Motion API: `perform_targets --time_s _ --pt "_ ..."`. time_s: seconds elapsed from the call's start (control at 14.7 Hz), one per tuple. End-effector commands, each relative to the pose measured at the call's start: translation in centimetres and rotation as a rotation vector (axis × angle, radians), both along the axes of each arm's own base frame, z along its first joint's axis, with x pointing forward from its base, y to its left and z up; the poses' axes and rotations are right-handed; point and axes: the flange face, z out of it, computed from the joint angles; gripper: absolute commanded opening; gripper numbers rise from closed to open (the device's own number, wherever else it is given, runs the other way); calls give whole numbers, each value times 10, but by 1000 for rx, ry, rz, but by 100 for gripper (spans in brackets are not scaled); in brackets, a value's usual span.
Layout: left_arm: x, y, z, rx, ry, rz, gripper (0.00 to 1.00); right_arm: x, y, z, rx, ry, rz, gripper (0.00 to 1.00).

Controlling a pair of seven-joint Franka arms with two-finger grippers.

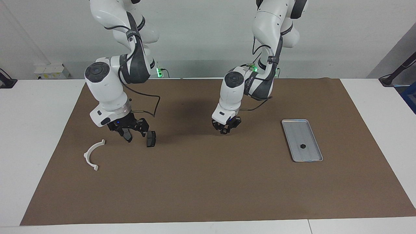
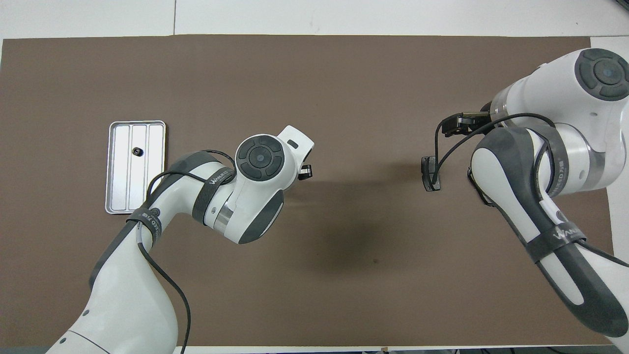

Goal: Place bearing gear from tray to pile

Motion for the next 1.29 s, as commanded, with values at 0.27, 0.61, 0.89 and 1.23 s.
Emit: perform_targets --time_s 0.27,0.61,0.89,1.23 --pt "3 8 -20 -8 -46 14 0 -2 20 2 2 -1 -24 100" --pt "9 13 -16 -2 -39 18 99 -14 81 2 10 2 -93 100" --pt "33 57 44 16 -47 3 100 -21 119 -7 17 10 -172 100" --pt "86 214 124 61 18 -103 100 -26 168 -35 30 14 -259 100"
